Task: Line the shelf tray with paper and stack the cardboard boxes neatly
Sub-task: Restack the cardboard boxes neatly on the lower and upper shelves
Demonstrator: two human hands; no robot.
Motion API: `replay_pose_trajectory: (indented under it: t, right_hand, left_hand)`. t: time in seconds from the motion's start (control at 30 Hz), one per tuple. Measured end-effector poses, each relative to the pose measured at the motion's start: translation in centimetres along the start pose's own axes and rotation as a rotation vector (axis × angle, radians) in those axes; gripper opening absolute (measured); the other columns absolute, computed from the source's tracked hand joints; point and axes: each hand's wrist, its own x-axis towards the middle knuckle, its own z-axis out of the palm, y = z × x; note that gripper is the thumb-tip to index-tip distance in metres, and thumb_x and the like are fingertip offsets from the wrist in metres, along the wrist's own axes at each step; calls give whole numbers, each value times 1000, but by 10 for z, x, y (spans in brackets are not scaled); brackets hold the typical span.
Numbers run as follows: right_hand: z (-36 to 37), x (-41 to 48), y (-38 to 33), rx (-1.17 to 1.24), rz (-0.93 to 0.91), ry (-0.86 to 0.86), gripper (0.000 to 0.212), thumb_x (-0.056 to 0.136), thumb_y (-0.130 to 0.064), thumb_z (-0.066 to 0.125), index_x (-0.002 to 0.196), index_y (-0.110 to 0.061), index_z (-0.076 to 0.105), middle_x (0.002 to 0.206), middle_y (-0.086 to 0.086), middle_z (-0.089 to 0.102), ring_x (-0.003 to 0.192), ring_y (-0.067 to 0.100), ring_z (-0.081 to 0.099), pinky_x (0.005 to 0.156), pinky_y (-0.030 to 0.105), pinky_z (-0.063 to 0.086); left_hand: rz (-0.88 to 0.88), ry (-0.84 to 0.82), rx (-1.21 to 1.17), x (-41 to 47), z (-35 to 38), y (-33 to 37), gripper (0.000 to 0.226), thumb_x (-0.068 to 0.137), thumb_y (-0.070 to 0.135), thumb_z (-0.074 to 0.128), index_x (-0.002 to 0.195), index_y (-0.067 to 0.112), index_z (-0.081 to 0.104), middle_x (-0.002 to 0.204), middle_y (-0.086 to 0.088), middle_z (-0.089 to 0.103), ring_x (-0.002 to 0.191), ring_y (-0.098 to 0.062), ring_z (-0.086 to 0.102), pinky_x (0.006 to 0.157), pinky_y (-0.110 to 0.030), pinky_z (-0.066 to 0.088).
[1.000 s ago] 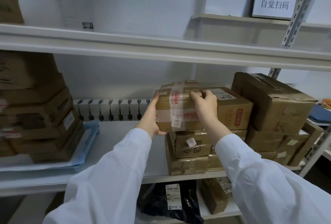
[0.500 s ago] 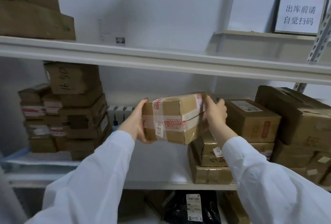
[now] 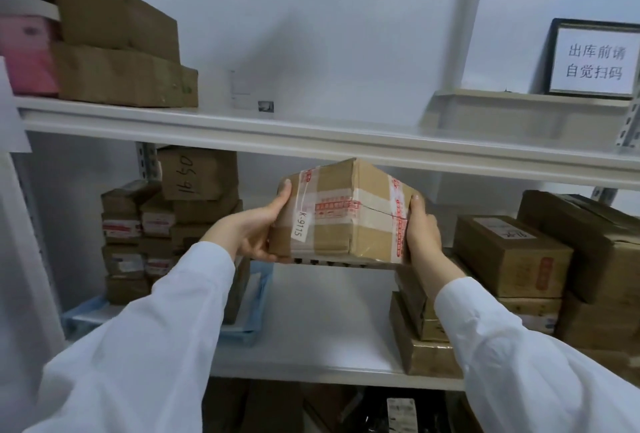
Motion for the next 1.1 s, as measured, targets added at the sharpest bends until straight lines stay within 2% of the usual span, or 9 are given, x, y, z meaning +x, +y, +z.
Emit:
replay_pose_trajectory:
  t: [0.07,0.13,0.2,0.33,0.43,0.63,0.8,1.0,1.1]
  right_hand:
    - [-1,-2,-1,50,28,-33,79,80,-76,25,118,-14,55,94,8,70,82,25,69,77,40,55]
    - [0,-10,-7,107,47,-75,70,86,-71,29,112,-13,59,86,5,70,79,23,69,74,37,56]
    - [2,-15,-12,163,40,-132,58,90,-65,33,100,-16,63,82,4,69,80,23,69,85,39,56]
    - [5,-21,-29,241,49,-200,52,89,-63,38,92,-20,68,87,3,72,87,24,70,91,39,54]
    - [6,-22,-45,283,67,-262,53,86,-62,41,97,-19,70,93,8,74,90,26,69,91,40,54]
    - [4,-27,-88,343,51,-347,42,95,-46,43,72,-16,59,70,4,66,63,20,61,57,30,48]
    - [-5,-39,-126,310,-48,-417,46,97,-43,40,63,-15,55,47,0,62,40,14,58,39,21,46]
    - [-6,-43,-172,422,-200,-401,52,91,-44,44,52,-19,67,68,5,67,67,24,61,68,37,51]
    - [-7,-46,-188,599,-322,-477,52,95,-35,41,53,-22,68,62,0,69,62,20,64,63,32,51]
  left_hand:
    - [22,-10,116,-17,-3,7,90,68,84,33,126,17,52,112,-14,65,98,-31,65,60,-33,58]
    - [76,-10,215,-30,-6,13,99,58,84,43,134,21,45,127,-15,56,110,-36,59,75,-43,57]
    - [170,0,222,-43,-9,20,99,54,77,53,135,20,44,133,-13,52,117,-36,54,81,-48,54]
    - [381,-19,67,-72,-8,36,78,58,60,70,122,16,56,117,-10,65,103,-28,61,77,-38,51]
    - [532,-16,-94,-92,-3,50,50,68,45,63,107,14,61,90,-6,72,84,-24,64,77,-36,51]
    - [792,-45,-299,-122,7,90,32,83,40,56,79,16,76,81,-5,73,72,-21,65,74,-30,50]
    - [973,-67,-294,-146,8,125,24,92,35,43,97,19,60,85,-2,65,71,-16,60,65,-28,46]
    - [1144,-49,-286,-171,10,145,20,92,30,46,93,14,58,74,-1,68,67,-14,64,61,-24,51]
    - [1241,-76,-304,-161,12,142,17,89,27,46,92,15,58,74,1,68,70,-14,65,63,-25,52]
